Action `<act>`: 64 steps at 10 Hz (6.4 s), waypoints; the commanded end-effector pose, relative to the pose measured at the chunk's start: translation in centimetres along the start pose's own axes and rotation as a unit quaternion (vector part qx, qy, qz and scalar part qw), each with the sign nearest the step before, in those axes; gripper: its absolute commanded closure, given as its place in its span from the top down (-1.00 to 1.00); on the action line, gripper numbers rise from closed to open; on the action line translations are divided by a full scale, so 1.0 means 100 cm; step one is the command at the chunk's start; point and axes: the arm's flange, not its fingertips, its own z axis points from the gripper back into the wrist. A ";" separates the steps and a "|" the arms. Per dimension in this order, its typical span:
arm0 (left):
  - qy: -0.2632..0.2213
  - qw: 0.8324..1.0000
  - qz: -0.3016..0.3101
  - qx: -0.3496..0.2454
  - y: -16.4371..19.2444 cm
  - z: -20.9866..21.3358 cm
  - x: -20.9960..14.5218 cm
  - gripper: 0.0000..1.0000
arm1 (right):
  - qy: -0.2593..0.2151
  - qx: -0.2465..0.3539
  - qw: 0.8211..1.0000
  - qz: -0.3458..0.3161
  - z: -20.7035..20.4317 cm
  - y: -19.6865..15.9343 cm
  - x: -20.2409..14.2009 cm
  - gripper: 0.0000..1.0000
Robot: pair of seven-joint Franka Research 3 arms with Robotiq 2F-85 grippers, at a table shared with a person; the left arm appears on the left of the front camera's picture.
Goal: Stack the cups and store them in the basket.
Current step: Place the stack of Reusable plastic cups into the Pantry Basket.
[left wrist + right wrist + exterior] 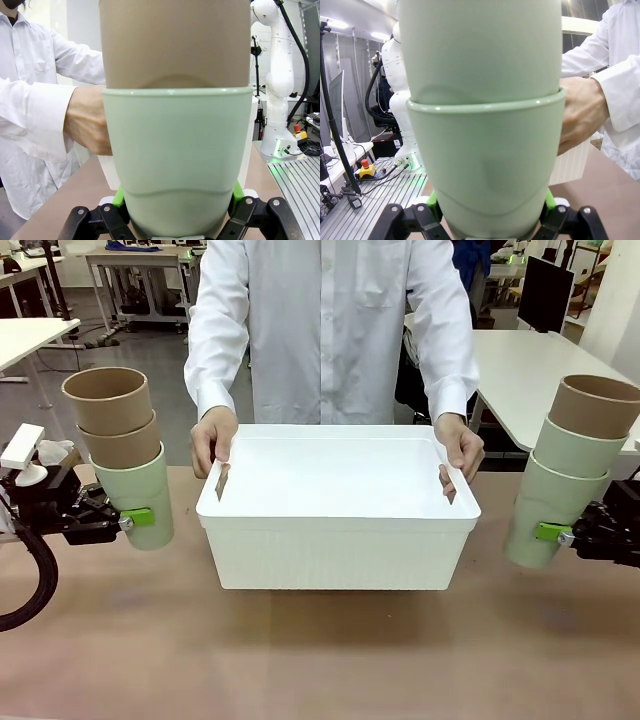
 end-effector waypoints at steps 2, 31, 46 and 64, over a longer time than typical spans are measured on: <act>-0.003 1.000 -0.008 -0.003 -0.002 -0.002 0.003 0.70 | -0.004 -0.003 1.000 0.006 -0.002 -0.001 0.005 0.69; -0.003 1.000 -0.008 -0.003 -0.002 -0.002 0.003 0.70 | 0.401 -0.151 0.900 0.084 -0.214 0.082 0.132 0.69; -0.003 1.000 -0.008 -0.003 -0.002 -0.002 0.003 0.70 | 0.455 -0.133 0.878 0.062 -0.253 0.065 0.024 0.69; -0.003 1.000 -0.008 -0.003 -0.002 -0.002 0.003 0.70 | 0.519 -0.140 0.840 0.067 -0.312 0.044 0.033 1.00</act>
